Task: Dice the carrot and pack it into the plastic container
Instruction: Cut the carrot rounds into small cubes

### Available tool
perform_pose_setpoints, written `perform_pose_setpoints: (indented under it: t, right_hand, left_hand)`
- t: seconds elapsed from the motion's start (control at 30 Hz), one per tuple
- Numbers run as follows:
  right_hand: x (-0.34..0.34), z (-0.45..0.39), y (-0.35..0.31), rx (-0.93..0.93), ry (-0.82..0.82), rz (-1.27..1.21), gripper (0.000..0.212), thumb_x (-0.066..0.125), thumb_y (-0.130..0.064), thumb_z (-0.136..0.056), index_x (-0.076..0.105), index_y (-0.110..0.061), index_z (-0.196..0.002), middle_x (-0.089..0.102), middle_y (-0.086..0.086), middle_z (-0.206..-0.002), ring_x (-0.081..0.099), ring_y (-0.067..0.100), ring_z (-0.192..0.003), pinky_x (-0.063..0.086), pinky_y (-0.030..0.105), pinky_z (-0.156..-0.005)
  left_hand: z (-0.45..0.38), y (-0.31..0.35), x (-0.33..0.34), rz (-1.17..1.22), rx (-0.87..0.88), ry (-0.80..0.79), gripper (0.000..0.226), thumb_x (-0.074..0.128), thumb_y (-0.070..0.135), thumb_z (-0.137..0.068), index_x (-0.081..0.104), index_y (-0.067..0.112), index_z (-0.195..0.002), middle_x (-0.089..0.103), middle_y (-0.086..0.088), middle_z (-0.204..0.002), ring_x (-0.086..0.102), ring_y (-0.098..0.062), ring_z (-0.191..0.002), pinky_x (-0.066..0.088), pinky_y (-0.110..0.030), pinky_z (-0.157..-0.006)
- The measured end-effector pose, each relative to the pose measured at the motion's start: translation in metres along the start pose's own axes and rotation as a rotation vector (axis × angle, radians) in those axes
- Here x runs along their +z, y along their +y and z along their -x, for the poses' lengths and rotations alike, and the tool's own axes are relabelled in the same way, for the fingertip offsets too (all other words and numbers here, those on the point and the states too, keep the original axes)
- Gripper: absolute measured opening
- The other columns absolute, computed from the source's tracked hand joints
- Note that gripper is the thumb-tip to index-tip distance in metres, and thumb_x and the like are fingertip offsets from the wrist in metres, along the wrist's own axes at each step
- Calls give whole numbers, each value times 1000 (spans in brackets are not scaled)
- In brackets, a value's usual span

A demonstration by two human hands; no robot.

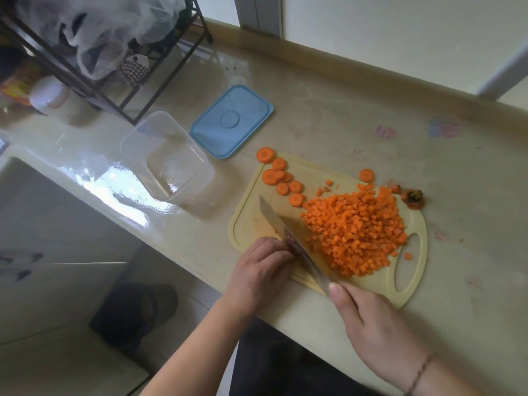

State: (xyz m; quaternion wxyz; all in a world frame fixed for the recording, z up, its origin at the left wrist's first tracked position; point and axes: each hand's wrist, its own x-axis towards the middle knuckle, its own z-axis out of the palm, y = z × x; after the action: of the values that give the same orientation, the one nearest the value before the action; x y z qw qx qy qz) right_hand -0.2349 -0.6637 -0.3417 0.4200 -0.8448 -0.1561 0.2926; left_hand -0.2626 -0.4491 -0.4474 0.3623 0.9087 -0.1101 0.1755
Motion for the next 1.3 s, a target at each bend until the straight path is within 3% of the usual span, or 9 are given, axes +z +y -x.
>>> perform_pose_setpoints:
  t: [0.23, 0.4, 0.57, 0.67, 0.77, 0.87, 0.97, 1.1, 1.3]
  right_hand:
    - [-16, 24, 8, 136, 106, -65, 32, 32, -51, -85, 52, -63, -63, 57, -27, -52, 57, -7, -60, 38, 7, -56]
    - [-23, 39, 7, 216, 153, -161, 36, 35, -50, -83, 56, -49, -54, 48, 1, -39, 47, 4, -38, 36, 13, -47]
    - [-33, 49, 15, 196, 218, -92, 43, 46, -39, -93, 56, -60, -58, 54, -2, -42, 50, 2, -40, 39, 13, -49]
    - [-37, 50, 12, 220, 277, -29, 12, 40, -75, -79, 50, -80, -83, 64, -24, -59, 59, -5, -57, 43, 7, -56]
    - [-32, 53, 12, 228, 371, 193, 59, 6, -100, -53, 32, -86, -103, 72, -21, -88, 65, -8, -80, 51, 12, -69]
    - [-26, 49, 6, 173, 385, 441, 70, 6, -96, -64, 45, -70, -115, 73, -10, -76, 69, 5, -65, 55, 24, -55]
    - [-23, 42, -14, 271, 244, 593, 66, 13, -80, -84, 69, -50, -104, 63, -3, -49, 58, 14, -35, 40, 25, -28]
    - [-13, 37, -19, 195, 312, 784, 68, 12, -75, -89, 70, -43, -109, 60, 0, -46, 52, 18, -28, 36, 25, -26]
    - [-5, 34, -22, 190, 416, 903, 76, 9, -68, -93, 77, -33, -98, 53, 6, -38, 46, 23, -23, 33, 25, -25]
  left_hand:
    - [1, -7, -1, -4, -13, -11, 12, 64, 9, -96, 75, 3, -97, 68, -9, -102, 65, -23, -97, 54, -29, -83]
    - [-21, -7, 11, 72, -77, -57, 15, 64, 10, -91, 73, 15, -103, 67, -1, -107, 66, -18, -98, 56, -32, -81]
    - [-49, 2, 22, 122, -56, -141, 21, 60, 6, -83, 75, 12, -97, 70, -2, -102, 66, -18, -93, 55, -29, -80]
    - [-45, -4, 11, 128, -12, -209, 26, 67, 4, -82, 69, 18, -103, 64, 1, -112, 62, -16, -101, 52, -24, -86]
    - [-46, -4, -13, 208, -122, -18, 31, 53, 0, -76, 58, 25, -93, 56, 8, -106, 58, -11, -96, 45, -17, -83]
    - [-66, -2, -36, 309, -227, 217, 22, 45, 9, -70, 52, 23, -85, 53, 7, -93, 55, -13, -90, 44, -24, -79]
    - [-100, 4, -49, 298, -13, -64, 6, 57, 17, -75, 54, 19, -79, 53, 7, -80, 50, -16, -77, 43, -31, -72]
    - [-129, 5, -32, 20, 225, -545, 21, 65, 37, -80, 55, 22, -69, 59, 3, -71, 53, -22, -69, 44, -34, -64]
    - [-137, 9, 1, -13, 150, -641, 42, 39, 51, -85, 61, 15, -78, 66, -7, -85, 61, -31, -79, 52, -39, -64]
